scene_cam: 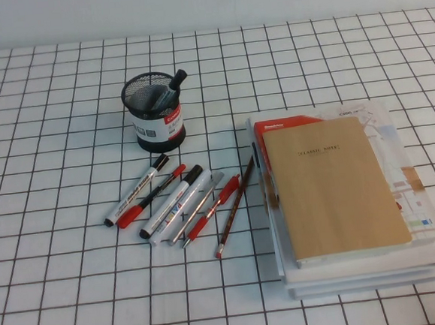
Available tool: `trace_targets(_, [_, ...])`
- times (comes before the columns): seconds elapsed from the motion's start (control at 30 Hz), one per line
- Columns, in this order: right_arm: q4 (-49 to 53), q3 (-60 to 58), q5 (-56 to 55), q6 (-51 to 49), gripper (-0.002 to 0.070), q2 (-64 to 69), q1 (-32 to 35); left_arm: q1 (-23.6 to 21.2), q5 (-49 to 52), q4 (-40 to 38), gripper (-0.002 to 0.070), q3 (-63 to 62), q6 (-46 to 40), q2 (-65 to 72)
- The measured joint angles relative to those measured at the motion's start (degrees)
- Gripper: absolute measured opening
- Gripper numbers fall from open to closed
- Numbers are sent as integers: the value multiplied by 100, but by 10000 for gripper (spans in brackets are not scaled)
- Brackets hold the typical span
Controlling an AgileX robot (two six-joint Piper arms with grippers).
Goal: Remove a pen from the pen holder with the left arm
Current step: 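Take a marker out of the pen holder and lay it on the table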
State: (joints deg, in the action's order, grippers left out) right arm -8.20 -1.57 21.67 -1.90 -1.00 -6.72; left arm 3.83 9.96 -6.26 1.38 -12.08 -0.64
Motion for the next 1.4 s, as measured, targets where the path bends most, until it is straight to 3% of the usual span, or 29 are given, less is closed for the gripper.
trace_targets(0.33, [0,0,0,0,-15,0,0,0,1163,60,-1,0,-10,0])
trace_targets(1.4, [0,0,0,0,-15,0,0,0,1215,68,-1,0,11,0])
